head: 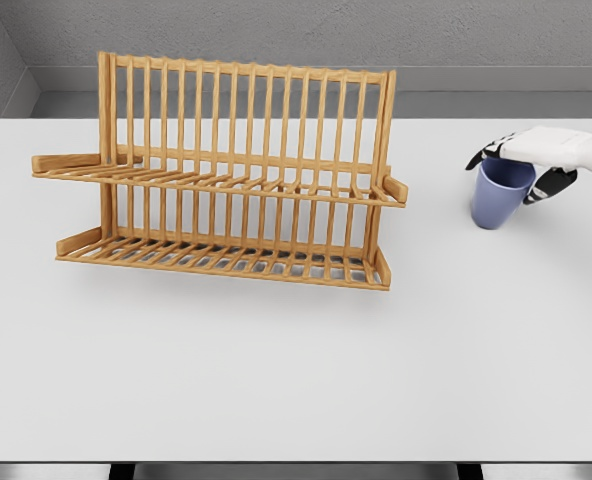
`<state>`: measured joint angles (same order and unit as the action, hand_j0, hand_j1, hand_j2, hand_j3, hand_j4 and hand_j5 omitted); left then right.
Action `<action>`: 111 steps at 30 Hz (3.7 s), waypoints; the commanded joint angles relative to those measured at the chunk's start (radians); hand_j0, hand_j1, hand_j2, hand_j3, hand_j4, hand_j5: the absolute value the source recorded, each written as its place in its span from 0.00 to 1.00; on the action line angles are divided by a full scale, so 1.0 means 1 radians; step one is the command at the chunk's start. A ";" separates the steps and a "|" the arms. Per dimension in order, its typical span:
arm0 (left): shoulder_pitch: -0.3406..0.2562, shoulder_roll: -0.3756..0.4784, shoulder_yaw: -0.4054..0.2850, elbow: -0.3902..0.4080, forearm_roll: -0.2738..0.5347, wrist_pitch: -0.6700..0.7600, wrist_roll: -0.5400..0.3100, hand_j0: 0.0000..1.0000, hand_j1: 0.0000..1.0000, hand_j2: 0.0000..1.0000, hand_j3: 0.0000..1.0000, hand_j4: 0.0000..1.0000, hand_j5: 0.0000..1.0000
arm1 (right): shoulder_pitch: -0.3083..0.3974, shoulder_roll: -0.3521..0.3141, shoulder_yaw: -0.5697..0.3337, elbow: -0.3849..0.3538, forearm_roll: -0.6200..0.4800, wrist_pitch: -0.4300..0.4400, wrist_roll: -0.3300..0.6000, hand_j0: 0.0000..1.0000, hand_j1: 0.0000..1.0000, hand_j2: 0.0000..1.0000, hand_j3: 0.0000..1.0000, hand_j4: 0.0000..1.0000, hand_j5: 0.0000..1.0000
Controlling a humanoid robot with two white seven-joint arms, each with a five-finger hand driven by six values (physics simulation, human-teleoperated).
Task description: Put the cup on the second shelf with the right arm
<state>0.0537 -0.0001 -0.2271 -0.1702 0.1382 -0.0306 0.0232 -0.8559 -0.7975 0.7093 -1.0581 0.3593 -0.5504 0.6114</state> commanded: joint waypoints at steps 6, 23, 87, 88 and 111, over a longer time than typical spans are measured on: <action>-0.002 0.000 0.000 0.000 0.000 0.000 0.000 1.00 1.00 1.00 1.00 1.00 1.00 | -0.002 -0.005 -0.007 -0.003 -0.008 0.003 -0.001 0.71 0.71 0.71 0.71 0.71 0.71; 0.000 0.000 0.000 0.000 0.000 0.000 0.000 1.00 1.00 1.00 1.00 1.00 1.00 | -0.014 -0.011 -0.077 -0.066 -0.014 -0.003 -0.001 0.66 0.66 0.66 0.66 0.66 0.66; 0.000 0.000 0.000 0.000 0.000 0.000 0.000 1.00 1.00 1.00 1.00 1.00 1.00 | -0.060 -0.025 -0.062 -0.695 -0.017 -0.003 -0.001 0.67 0.67 0.67 0.67 0.67 0.67; 0.000 0.000 0.000 0.000 0.001 0.000 0.000 1.00 1.00 1.00 1.00 1.00 1.00 | -0.058 -0.025 -0.051 -0.695 -0.017 -0.002 -0.001 0.67 0.67 0.67 0.67 0.67 0.67; 0.000 0.000 0.000 0.000 0.000 0.000 0.000 1.00 1.00 1.00 1.00 1.00 1.00 | 0.027 -0.120 -0.327 -0.631 -0.017 -0.016 -0.001 1.00 1.00 1.00 1.00 1.00 1.00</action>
<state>0.0536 -0.0001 -0.2271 -0.1701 0.1382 -0.0306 0.0231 -0.7642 -0.8830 0.4612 -1.7140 0.3484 -0.5617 0.6116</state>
